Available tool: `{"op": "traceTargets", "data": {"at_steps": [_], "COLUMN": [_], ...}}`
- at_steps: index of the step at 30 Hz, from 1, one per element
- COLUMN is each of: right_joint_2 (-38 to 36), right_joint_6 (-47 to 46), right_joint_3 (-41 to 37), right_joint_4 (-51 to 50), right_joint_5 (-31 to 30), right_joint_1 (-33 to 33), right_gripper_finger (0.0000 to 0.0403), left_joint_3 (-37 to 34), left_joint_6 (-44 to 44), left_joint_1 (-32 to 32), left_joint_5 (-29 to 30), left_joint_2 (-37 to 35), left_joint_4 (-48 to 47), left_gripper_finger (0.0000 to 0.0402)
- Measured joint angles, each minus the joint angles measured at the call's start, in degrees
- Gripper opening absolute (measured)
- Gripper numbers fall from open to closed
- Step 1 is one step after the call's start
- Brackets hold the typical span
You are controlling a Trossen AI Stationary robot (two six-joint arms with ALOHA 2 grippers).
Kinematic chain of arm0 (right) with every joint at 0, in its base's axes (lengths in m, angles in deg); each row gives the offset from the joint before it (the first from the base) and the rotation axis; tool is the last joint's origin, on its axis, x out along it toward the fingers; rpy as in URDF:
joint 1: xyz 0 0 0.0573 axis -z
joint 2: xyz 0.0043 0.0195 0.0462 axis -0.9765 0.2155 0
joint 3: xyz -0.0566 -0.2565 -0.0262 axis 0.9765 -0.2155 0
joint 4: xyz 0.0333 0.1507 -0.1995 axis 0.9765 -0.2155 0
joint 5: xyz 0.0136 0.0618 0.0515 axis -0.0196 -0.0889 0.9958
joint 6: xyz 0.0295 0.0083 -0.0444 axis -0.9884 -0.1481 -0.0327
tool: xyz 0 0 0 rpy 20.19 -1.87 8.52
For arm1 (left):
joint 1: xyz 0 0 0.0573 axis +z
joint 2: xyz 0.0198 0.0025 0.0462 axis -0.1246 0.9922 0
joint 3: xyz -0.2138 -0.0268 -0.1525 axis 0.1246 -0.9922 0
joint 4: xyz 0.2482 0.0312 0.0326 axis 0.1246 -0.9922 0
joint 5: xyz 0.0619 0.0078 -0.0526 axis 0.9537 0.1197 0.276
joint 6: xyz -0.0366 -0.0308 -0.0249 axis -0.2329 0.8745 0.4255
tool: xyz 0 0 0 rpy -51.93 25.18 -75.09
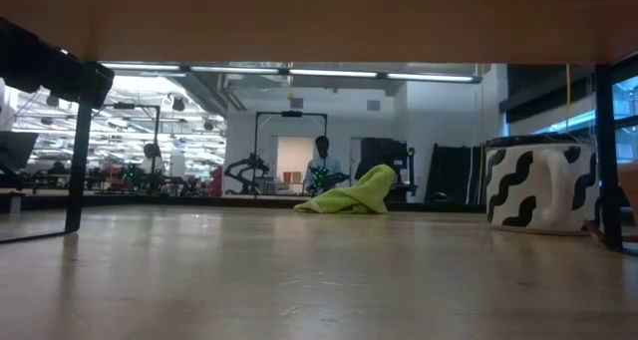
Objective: Stack small to large cups/mugs on shelf
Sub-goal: Put the brown mug on the shelf
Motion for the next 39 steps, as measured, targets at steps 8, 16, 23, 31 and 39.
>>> {"op": "traceTargets", "data": {"at_steps": [8, 16, 23, 31, 39], "right_joint_2": [3.6, 9.4, 15.1, 19.7, 20.9], "right_joint_6": [-7.9, -12.3, -22.7, -28.9, -31.8], "right_joint_3": [-5.1, -5.9, -5.9, -8.1, -16.0], "right_joint_4": [3.4, 13.1, 15.1, 21.8, 36.8], "right_joint_5": [16.4, 13.9, 7.8, -3.7, -5.4], "right_joint_1": [-1.7, -9.1, -21.3, -24.1, -25.6], "right_gripper_finger": [0.0113, 0.0113, 0.0114, 0.0114, 0.0114], "left_joint_3": [0.0, 0.0, 0.0, 0.0, 0.0], "left_joint_6": [0.0, 0.0, 0.0, 0.0, 0.0], "left_joint_1": [0.0, 0.0, 0.0, 0.0, 0.0], "left_joint_5": [0.0, 0.0, 0.1, 0.1, 0.1], "left_joint_2": [0.0, 0.0, 0.0, 0.0, 0.0], "left_joint_4": [0.0, 0.0, 0.0, 0.0, 0.0], "left_gripper_finger": [0.0069, 0.0069, 0.0069, 0.0069, 0.0069]}}
